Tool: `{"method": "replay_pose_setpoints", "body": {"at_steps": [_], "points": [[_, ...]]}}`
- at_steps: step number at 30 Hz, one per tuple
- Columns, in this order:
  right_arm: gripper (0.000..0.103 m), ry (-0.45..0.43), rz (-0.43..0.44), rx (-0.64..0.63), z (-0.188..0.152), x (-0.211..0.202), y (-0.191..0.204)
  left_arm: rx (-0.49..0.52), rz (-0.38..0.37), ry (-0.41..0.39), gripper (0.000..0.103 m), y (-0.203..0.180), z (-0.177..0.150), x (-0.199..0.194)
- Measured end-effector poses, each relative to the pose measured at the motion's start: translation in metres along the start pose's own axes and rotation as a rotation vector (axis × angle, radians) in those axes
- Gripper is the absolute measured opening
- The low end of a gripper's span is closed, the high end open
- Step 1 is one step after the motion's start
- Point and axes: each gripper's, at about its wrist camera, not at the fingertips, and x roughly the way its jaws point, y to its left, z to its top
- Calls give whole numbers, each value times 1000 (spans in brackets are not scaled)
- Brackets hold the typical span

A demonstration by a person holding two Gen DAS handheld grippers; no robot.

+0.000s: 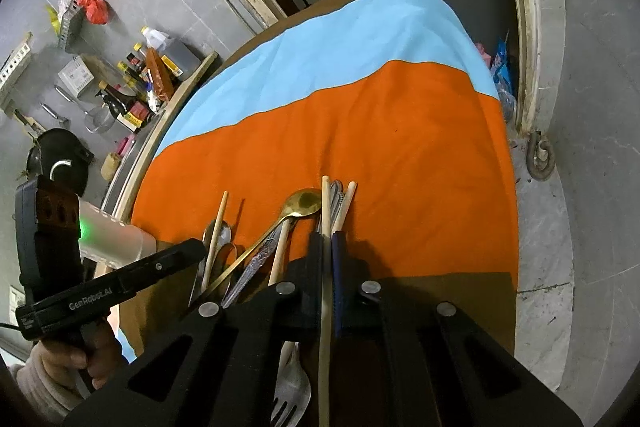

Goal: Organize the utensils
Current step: 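Close the right tool on a wooden chopstick while the left tool grasps the silver knife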

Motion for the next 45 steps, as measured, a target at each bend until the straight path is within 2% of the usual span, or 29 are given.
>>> {"method": "replay_pose_setpoints", "body": {"at_steps": [10, 14, 18, 21, 26, 36, 40, 45], "points": [[4, 9, -28, 61, -9, -1, -15, 23, -4, 52, 5, -3, 3, 9], [4, 10, -25, 79, -13, 0, -18, 48, 18, 63, 5, -7, 3, 11], [4, 13, -27, 77, -14, 1, -15, 52, 71, 89, 5, -4, 5, 13], [4, 12, -25, 81, -15, 1, -16, -12, 17, 94, 5, 10, 6, 13], [4, 19, -24, 75, -14, 4, -15, -5, -18, 112, 2, 8, 5, 16], [4, 60, -63, 35, -10, 8, -14, 22, -27, 177, 3, 2, 8, 22], [4, 85, -110, -7, -7, 10, -4, 91, 13, 150, 4, -11, 6, 20], [4, 60, -130, 3, -6, -1, 1, 61, 2, 55, 3, -8, 0, -8]]}}
